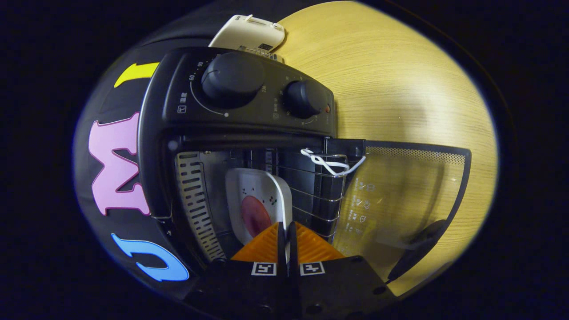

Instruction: Open the toaster oven, put the food inside, and close the toaster oven door.

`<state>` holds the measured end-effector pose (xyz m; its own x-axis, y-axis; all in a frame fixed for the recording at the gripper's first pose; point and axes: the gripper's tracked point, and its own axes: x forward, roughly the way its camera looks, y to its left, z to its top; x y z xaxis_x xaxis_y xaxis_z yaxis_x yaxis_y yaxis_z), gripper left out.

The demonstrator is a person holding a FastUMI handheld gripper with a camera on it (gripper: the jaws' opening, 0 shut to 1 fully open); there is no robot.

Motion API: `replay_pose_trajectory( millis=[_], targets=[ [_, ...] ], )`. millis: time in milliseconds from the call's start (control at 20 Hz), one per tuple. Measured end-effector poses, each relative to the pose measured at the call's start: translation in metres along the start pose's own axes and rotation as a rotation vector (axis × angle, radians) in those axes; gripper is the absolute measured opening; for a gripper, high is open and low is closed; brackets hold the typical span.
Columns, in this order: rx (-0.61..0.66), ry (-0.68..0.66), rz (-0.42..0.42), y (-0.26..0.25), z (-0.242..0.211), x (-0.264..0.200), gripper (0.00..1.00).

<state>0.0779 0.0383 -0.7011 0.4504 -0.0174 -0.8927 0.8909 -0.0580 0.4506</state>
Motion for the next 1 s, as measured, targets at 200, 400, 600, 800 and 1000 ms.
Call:
replay_pose_trajectory(
  millis=[200,400,600,800,1000],
  targets=[
    [0.018,0.027,0.004,0.006,-0.015,0.008,0.10],
    [0.009,0.053,-0.004,0.005,-0.018,-0.006,0.32],
    [-0.094,0.079,-0.001,-0.008,-0.019,-0.039,0.65],
    [-0.256,0.128,-0.029,-0.034,-0.023,-0.084,0.99],
    [-0.510,0.160,-0.007,-0.048,-0.019,-0.124,0.99]
  ],
)
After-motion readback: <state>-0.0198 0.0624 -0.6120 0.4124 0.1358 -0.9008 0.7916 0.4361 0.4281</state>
